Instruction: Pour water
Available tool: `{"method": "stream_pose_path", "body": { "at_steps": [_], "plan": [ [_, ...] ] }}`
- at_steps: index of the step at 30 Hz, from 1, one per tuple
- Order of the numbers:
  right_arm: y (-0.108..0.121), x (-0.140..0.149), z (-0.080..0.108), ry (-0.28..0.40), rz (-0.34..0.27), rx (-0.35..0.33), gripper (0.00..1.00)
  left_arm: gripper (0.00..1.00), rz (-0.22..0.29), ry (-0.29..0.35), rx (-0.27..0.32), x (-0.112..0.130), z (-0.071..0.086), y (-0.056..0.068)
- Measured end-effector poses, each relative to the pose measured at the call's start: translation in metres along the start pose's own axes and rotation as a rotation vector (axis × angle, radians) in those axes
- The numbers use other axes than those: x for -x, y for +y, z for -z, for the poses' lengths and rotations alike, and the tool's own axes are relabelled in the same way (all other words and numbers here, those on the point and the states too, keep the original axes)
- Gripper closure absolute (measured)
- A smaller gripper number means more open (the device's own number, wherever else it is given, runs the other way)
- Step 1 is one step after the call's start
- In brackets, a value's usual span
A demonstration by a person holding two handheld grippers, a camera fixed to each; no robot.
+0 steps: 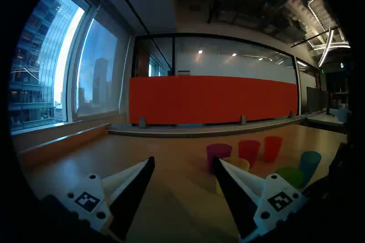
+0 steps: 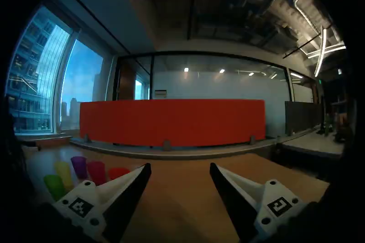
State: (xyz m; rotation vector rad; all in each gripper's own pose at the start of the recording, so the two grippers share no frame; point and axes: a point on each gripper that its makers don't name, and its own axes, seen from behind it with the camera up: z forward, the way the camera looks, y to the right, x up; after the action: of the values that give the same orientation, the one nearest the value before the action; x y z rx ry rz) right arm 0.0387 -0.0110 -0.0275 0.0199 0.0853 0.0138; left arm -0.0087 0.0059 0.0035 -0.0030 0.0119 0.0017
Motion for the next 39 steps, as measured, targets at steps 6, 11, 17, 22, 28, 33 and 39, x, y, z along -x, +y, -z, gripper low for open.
{"method": "stream_pose_path", "body": {
  "at_steps": [6,11,17,22,28,33,39],
  "plan": [
    [0.001,0.017,-0.004,-0.021,-0.012,0.003,0.0,0.07,0.0,0.0,0.0,0.0,0.0,0.0],
    [0.004,0.027,-0.006,-0.037,-0.015,0.009,0.0,0.07,0.0,0.0,0.0,0.0,0.0,0.0],
    [0.005,0.032,-0.008,-0.042,-0.008,0.01,0.01,0.07,0.0,0.0,0.0,0.0,0.0,0.0],
    [0.005,0.036,-0.009,-0.051,-0.004,0.012,0.0,0.07,0.0,0.0,0.0,0.0,-0.001,0.0],
    [0.006,0.043,-0.011,-0.067,0.001,0.013,0.0,0.07,0.0,0.0,0.0,0.0,-0.001,0.0],
    [0.005,0.046,-0.013,-0.073,0.008,0.012,0.0,0.07,0.0,0.0,0.0,0.0,-0.001,0.0],
    [0.006,0.045,-0.013,-0.075,0.01,0.014,0.0,0.07,0.0,0.0,0.0,0.0,0.0,0.0]
  ]
}}
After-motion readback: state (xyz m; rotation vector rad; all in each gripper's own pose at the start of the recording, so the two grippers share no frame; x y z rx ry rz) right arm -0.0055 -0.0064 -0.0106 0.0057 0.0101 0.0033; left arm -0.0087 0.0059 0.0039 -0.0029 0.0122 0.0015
